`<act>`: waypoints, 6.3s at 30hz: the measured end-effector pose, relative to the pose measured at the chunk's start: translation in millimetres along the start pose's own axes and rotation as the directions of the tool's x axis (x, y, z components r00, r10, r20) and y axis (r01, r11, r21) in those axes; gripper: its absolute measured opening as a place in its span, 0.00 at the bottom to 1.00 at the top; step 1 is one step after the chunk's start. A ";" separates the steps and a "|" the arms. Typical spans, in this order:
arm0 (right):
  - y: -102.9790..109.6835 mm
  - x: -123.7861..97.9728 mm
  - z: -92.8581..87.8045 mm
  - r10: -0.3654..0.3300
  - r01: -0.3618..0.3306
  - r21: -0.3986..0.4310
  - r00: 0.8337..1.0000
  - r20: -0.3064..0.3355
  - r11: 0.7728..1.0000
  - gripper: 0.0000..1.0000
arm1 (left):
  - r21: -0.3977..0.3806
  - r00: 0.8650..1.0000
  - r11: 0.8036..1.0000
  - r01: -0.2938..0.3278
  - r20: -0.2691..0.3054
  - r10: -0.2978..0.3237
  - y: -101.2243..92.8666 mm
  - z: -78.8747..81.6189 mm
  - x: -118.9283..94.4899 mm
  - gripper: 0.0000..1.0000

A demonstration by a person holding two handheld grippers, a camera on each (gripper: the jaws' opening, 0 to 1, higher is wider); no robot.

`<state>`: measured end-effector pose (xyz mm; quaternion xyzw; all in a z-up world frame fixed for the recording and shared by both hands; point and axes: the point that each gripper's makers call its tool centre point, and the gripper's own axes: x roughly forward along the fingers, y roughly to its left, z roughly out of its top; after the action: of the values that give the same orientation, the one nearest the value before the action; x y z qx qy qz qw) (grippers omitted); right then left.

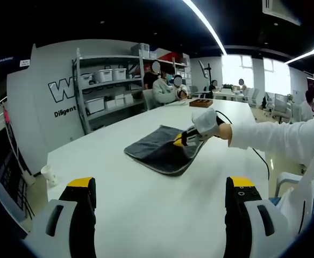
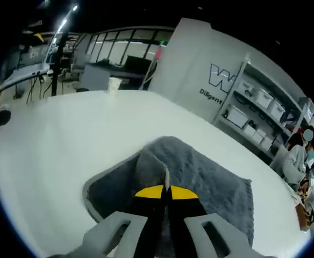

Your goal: Open the folded towel by lifting each exposed corner and separating the folded layers until the towel lies flat within the target outline without major curled edges

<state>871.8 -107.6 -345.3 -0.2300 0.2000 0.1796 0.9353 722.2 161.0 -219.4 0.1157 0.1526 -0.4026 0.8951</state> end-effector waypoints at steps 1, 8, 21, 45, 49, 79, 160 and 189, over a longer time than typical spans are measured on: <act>-4.1 -0.7 -1.6 -0.009 0.009 0.007 1.000 -0.001 1.000 0.00 | 0.001 1.000 1.000 0.000 -0.001 0.000 -0.5 -0.2 0.2 0.99; -21.7 -4.1 -11.7 -0.049 0.049 0.025 0.999 -0.019 0.998 0.00 | 0.003 1.000 1.000 0.001 -0.001 -0.001 -2.7 0.0 1.1 0.99; -52.3 -13.7 -34.4 -0.125 0.129 0.077 0.990 -0.058 0.989 0.00 | 0.001 1.000 1.000 0.000 -0.002 0.000 -1.3 0.2 1.3 0.99; -92.1 -30.8 -68.2 -0.222 0.235 0.102 0.966 -0.131 0.966 0.00 | 0.004 1.000 1.000 0.004 -0.002 -0.004 3.1 1.6 -1.0 0.99; -96.4 -34.1 -68.4 -0.233 0.247 0.104 0.963 -0.133 0.963 0.00 | 0.003 1.000 1.000 0.003 -0.002 -0.003 4.2 1.8 -1.6 0.99; -190.4 -53.3 -100.4 -0.363 0.392 0.143 0.911 -0.195 0.909 0.00 | -0.001 1.000 1.000 0.004 0.007 -0.004 5.2 4.2 -3.4 0.99; -258.8 -132.7 -184.7 -0.517 0.596 0.161 0.779 -0.355 0.787 0.00 | 0.004 1.000 1.000 0.006 0.003 -0.006 4.3 4.4 -2.8 0.99; -281.4 -167.9 -210.4 -0.555 0.654 0.192 0.735 -0.391 0.731 0.00 | 0.008 1.000 1.000 0.004 -0.004 -0.004 -1.2 3.0 0.8 0.99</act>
<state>787.3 -487.6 -339.0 -0.1547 0.2819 -0.2112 0.9230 722.3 158.7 -217.1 0.1197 0.1531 -0.4047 0.8935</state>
